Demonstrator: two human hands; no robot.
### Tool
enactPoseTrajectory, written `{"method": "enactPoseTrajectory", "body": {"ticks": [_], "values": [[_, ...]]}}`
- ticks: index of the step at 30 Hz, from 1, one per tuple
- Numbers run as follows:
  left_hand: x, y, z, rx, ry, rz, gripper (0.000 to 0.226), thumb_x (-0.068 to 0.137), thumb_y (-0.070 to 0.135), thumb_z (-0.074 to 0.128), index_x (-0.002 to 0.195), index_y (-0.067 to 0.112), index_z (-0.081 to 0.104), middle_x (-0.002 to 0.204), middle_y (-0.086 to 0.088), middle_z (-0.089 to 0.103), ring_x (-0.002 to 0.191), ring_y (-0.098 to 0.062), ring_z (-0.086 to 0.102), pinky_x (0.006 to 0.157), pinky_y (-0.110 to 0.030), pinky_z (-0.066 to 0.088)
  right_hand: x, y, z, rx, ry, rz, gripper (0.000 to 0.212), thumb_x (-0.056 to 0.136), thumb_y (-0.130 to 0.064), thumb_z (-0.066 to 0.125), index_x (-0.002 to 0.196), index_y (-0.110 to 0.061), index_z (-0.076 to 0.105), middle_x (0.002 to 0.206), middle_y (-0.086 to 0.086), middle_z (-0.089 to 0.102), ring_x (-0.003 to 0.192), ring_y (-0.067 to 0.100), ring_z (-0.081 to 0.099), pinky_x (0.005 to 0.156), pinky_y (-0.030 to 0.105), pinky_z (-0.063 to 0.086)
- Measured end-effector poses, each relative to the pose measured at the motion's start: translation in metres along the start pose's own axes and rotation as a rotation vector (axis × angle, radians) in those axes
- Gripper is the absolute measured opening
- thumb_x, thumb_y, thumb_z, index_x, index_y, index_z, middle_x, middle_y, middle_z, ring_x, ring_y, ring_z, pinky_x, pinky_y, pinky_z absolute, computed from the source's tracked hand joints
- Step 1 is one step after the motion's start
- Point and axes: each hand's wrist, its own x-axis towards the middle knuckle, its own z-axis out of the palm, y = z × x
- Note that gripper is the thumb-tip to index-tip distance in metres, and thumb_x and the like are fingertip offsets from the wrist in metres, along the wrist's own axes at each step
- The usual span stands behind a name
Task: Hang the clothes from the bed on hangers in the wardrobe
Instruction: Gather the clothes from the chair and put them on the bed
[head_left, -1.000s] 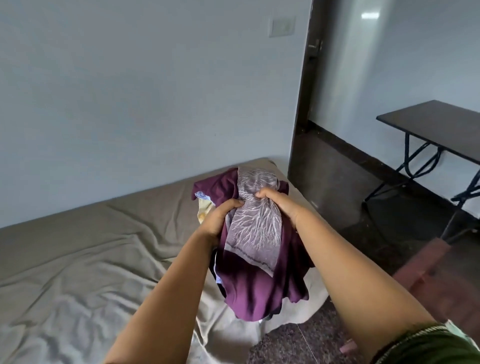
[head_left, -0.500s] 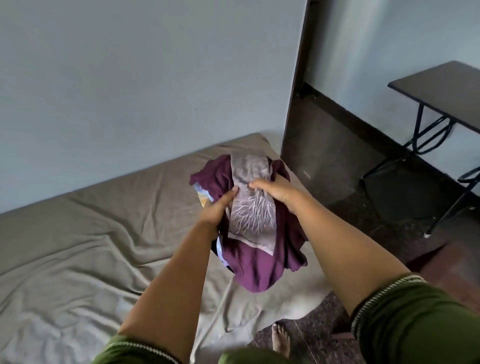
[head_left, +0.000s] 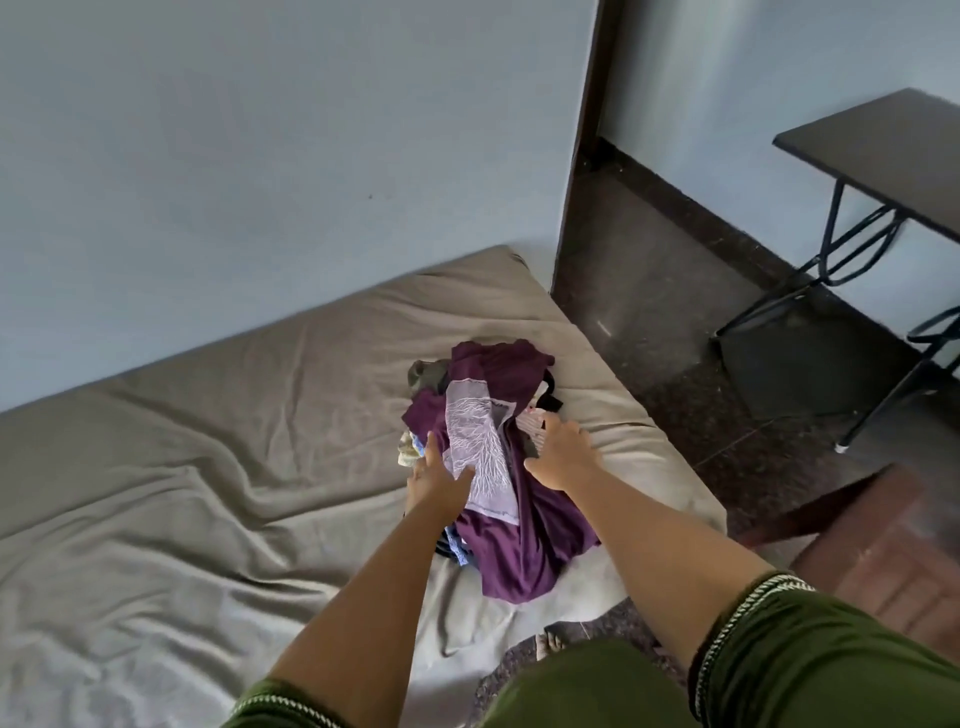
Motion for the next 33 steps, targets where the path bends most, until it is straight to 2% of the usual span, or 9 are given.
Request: {"method": "enactPoseTrajectory", "body": {"ticks": [7,12,17,19,22,24,27,29,33], "values": [[-0.073,0.037,0.017,-0.022,0.021,0.205,0.073,0.092,0.044,0.056,0.150,0.018,0.020,0.152,-0.010,0.033,0.141,-0.032,0.028,0.112,-0.046,0.027,-0.089,0.028,-0.006,0.246,0.277,-0.023,0.065,0.084,-0.039,0.064,0.139,-0.023,0.032,0.137,0.008,0.038,0.128,0.032,0.036,0.100,0.048,0.041],[-0.138,0.085,0.061,0.052,-0.030,0.319,0.027,0.091,0.041,0.049,0.110,0.025,0.062,0.119,-0.006,0.063,0.115,-0.031,0.054,0.095,-0.040,0.045,-0.167,0.101,-0.024,0.307,0.449,0.083,0.059,0.085,-0.038,0.060,0.138,-0.021,0.039,0.132,0.011,0.044,0.122,0.034,0.043,0.097,0.047,0.042],[-0.241,0.149,0.131,0.011,-0.209,0.583,0.029,0.092,0.034,0.051,0.075,0.014,0.063,0.086,-0.009,0.067,0.091,-0.031,0.062,0.076,-0.034,0.048,-0.263,0.190,-0.062,0.456,0.623,0.343,0.020,0.084,-0.045,0.061,0.085,-0.026,0.064,0.104,0.002,0.062,0.107,0.028,0.053,0.089,0.040,0.049],[-0.288,0.170,0.158,0.041,-0.298,0.714,0.033,0.093,0.029,0.053,0.073,0.006,0.063,0.084,-0.018,0.066,0.088,-0.034,0.060,0.067,-0.034,0.038,-0.299,0.230,-0.073,0.443,0.594,0.460,0.020,0.084,-0.043,0.060,0.083,-0.023,0.065,0.107,0.001,0.066,0.111,0.029,0.055,0.092,0.040,0.049],[-0.350,0.191,0.203,0.093,-0.393,0.765,0.028,0.092,0.033,0.054,0.076,0.010,0.060,0.094,-0.017,0.067,0.097,-0.035,0.059,0.069,-0.034,0.035,-0.358,0.290,-0.082,0.374,0.553,0.634,0.029,0.084,-0.042,0.056,0.106,-0.026,0.067,0.119,0.001,0.060,0.121,0.031,0.045,0.098,0.042,0.042],[-0.382,0.193,0.231,0.143,-0.410,0.682,0.030,0.086,0.043,0.057,0.096,0.015,0.061,0.119,-0.012,0.061,0.117,-0.034,0.051,0.088,-0.036,0.040,-0.398,0.327,-0.081,0.368,0.586,0.763,0.041,0.083,-0.049,0.056,0.115,-0.026,0.063,0.126,0.005,0.055,0.125,0.033,0.041,0.100,0.045,0.037],[-0.424,0.181,0.259,0.291,-0.382,0.575,0.091,0.080,0.061,0.062,0.146,0.008,0.029,0.157,-0.014,0.016,0.144,-0.035,0.011,0.112,-0.051,0.024,-0.447,0.394,-0.056,0.488,0.495,0.983,0.101,0.062,-0.089,0.051,0.133,-0.017,0.049,0.140,0.013,0.046,0.131,0.041,0.037,0.107,0.053,0.033],[-0.441,0.171,0.270,0.247,-0.349,0.590,0.114,0.076,0.063,0.067,0.152,0.005,0.005,0.160,-0.016,-0.010,0.147,-0.037,-0.010,0.116,-0.055,0.017,-0.468,0.428,-0.033,0.556,0.372,1.076,0.142,0.035,-0.105,0.040,0.144,-0.014,0.036,0.149,0.017,0.036,0.134,0.044,0.032,0.109,0.059,0.030],[-0.441,0.155,0.283,0.087,-0.262,0.565,0.144,0.059,0.074,0.073,0.150,0.007,-0.016,0.158,-0.020,-0.018,0.146,-0.043,-0.006,0.115,-0.057,0.021,-0.495,0.414,0.003,0.861,0.557,1.063,0.156,0.043,-0.091,0.059,0.149,-0.006,-0.017,0.158,0.021,-0.014,0.145,0.045,-0.003,0.116,0.058,0.018]]}}
